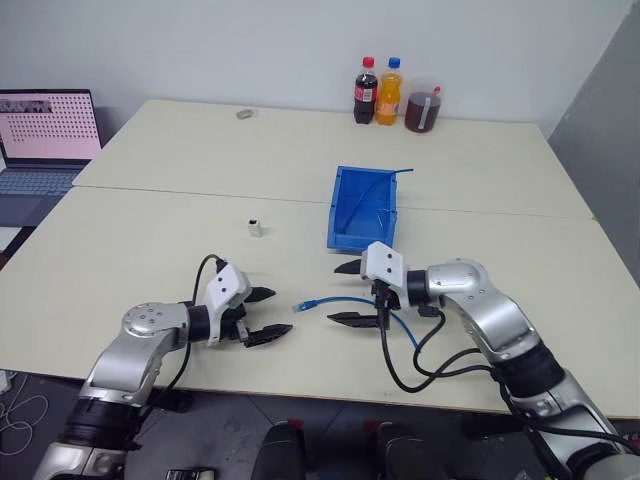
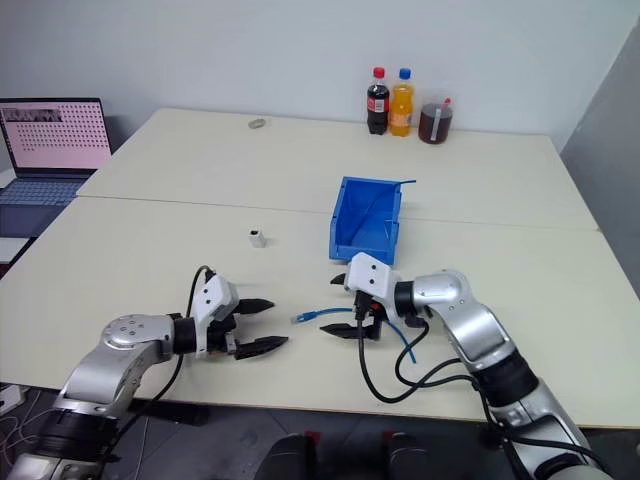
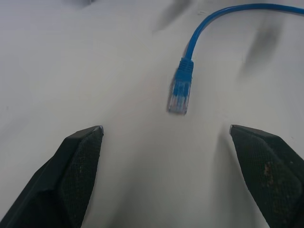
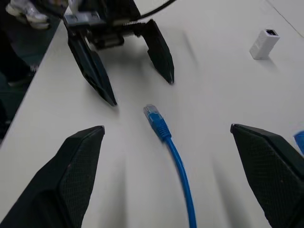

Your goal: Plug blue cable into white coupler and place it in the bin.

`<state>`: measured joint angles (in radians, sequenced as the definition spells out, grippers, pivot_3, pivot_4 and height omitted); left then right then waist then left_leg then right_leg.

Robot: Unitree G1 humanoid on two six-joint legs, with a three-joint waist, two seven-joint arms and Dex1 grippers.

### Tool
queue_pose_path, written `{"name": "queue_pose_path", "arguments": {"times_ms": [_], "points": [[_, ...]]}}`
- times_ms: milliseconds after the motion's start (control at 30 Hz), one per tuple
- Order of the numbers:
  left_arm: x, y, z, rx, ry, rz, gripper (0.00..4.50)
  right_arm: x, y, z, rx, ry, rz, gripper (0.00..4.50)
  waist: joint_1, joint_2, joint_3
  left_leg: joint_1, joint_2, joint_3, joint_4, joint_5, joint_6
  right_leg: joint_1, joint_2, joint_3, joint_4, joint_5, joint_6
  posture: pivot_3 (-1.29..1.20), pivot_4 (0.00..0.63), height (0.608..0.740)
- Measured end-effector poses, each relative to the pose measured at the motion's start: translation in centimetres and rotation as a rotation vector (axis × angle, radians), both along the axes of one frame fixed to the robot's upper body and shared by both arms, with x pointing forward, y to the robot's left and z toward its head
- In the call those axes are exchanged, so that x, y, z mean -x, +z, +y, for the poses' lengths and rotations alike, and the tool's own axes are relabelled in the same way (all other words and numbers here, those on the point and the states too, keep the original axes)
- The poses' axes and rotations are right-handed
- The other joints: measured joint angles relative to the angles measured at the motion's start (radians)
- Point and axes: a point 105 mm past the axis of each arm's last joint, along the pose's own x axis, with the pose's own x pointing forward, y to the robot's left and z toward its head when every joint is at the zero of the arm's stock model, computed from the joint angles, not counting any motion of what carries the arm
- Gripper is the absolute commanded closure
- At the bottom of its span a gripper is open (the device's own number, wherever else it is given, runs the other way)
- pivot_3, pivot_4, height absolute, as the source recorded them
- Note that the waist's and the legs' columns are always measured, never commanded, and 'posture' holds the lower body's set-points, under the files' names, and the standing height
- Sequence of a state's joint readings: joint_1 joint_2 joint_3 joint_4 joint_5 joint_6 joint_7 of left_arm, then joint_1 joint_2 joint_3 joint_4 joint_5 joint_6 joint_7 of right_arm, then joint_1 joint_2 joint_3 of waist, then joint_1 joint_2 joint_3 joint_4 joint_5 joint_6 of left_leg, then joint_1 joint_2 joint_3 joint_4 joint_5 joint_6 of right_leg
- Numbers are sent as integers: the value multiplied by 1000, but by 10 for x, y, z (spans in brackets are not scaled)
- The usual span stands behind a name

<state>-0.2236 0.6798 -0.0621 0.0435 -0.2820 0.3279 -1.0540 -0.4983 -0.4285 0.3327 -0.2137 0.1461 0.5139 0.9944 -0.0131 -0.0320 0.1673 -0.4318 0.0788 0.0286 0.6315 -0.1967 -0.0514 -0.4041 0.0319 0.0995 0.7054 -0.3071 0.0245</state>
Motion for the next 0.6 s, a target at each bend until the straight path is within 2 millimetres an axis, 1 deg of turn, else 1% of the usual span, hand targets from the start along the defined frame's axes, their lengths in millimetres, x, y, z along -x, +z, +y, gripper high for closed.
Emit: {"name": "queue_pose_path", "arguments": {"times_ms": [100,200,400,433,500,533,600], "points": [[-5,-2,-9,-8,-17,-14,0,10,-3,-10,-26,-68,47,42,2,2,-2,1,0,-1,0,0,1,1,0,0,0,-3,5,0,150,740],[-9,-4,-16,-31,-39,-28,0,19,-7,-19,-54,-142,100,42,5,6,-4,1,-1,0,1,1,1,1,0,1,1,-2,6,0,150,740],[-12,-5,-23,-80,-80,-47,1115,21,-4,-25,-93,-240,110,11,4,6,-8,1,-1,0,2,1,2,2,0,1,0,-2,7,0,150,740],[-12,-5,-23,-85,-88,-46,1373,22,-4,-25,-98,-247,114,11,4,7,-9,1,-1,0,2,1,2,2,0,1,0,-2,7,0,150,740],[-11,-6,-24,-91,-103,-48,1694,22,-3,-25,-105,-264,113,11,3,8,-9,1,-1,0,1,1,2,2,0,2,0,-2,7,0,150,740],[-11,-6,-25,-91,-108,-48,1967,23,-3,-25,-111,-269,115,11,3,8,-10,1,-1,0,1,1,2,2,0,1,0,-2,7,0,150,740],[-9,-7,-25,-92,-115,-43,2335,26,-2,-26,-125,-276,119,11,2,8,-10,1,-1,0,1,1,2,2,0,2,0,-2,7,0,150,740]]}}
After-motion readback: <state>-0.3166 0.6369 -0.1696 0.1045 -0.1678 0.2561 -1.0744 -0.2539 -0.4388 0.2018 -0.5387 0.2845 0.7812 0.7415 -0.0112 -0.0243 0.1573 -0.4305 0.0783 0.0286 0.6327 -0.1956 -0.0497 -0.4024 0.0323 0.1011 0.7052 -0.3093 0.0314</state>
